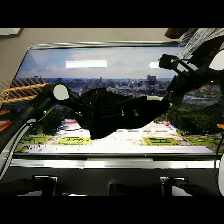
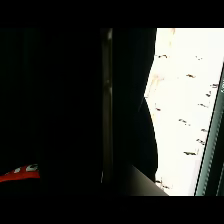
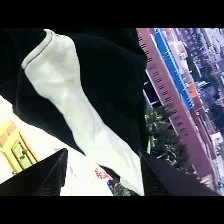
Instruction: Fold the clothes and pants, and hang the long-sleeved shirts on hangers.
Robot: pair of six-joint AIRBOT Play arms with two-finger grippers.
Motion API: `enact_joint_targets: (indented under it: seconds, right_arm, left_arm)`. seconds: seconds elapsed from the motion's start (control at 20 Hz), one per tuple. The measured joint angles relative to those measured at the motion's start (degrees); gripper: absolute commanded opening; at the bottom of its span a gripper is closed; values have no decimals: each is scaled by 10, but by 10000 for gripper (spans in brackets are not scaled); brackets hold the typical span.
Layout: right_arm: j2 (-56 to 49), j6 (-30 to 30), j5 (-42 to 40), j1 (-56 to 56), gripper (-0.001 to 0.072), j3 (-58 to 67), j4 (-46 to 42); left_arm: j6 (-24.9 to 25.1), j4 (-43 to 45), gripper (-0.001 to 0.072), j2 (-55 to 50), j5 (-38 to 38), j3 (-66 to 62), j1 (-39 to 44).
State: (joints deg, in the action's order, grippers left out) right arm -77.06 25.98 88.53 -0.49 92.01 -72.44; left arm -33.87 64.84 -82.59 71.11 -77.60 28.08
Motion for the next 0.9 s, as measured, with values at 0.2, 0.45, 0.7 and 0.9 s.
enact_joint_targets:
  seconds: [0.2, 0.45, 0.7, 0.9]
  right_arm:
    - [-38, -38, 3, 0, 240, 0, 21]
    - [-64, -75, 7, 0, 143, 0, 63]
    - [-69, -90, 19, 0, 120, 0, 103]
    - [-69, -92, 27, 10, 119, 0, 118]
  left_arm:
    - [0, 0, 27, 0, 0, 0, 0]
    - [-1, 1, 27, 0, 0, 0, 0]
    - [0, 2, 27, 0, 1, 0, 0]
    - [0, 7, 28, 0, 4, 0, -1]
